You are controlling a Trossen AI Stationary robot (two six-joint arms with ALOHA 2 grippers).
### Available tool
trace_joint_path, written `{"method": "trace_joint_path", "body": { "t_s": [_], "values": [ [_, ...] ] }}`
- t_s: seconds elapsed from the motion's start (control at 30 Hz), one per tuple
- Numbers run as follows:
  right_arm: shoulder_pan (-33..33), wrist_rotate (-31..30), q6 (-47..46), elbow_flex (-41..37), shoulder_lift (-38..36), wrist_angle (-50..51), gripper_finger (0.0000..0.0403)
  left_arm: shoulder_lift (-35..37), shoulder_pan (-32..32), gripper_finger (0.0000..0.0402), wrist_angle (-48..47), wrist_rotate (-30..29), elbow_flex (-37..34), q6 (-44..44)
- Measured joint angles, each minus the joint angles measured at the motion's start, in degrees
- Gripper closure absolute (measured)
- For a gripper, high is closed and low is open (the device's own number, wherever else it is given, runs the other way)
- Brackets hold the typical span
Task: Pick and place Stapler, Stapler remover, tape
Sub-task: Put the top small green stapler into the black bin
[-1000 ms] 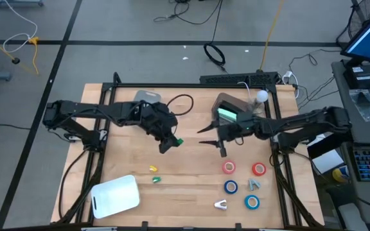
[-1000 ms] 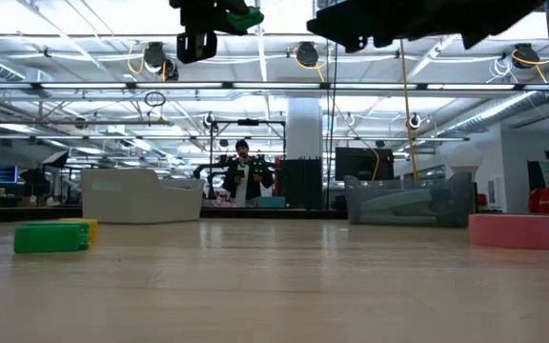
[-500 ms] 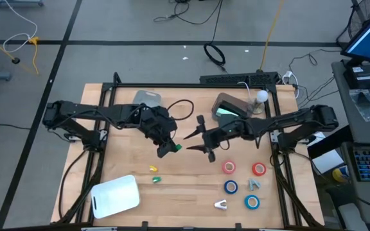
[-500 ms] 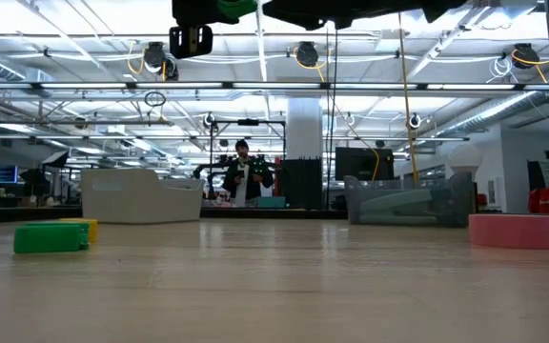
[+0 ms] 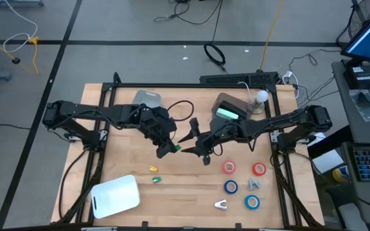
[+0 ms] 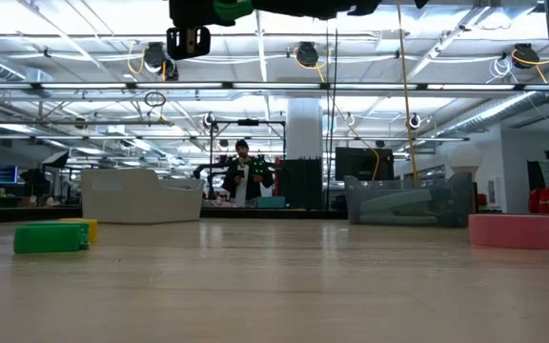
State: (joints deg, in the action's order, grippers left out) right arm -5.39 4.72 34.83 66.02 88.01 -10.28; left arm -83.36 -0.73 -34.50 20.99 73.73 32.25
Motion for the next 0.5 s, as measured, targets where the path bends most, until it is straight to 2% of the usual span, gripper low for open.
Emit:
{"method": "trace_joint_path", "body": {
  "t_s": [0.5],
  "values": [
    [-0.04,0.38,3.83,-0.02,0.0,-1.41,0.0229,0.06,0.73,0.0325,1.89,1.51,0.0,2.48]
  ]
}}
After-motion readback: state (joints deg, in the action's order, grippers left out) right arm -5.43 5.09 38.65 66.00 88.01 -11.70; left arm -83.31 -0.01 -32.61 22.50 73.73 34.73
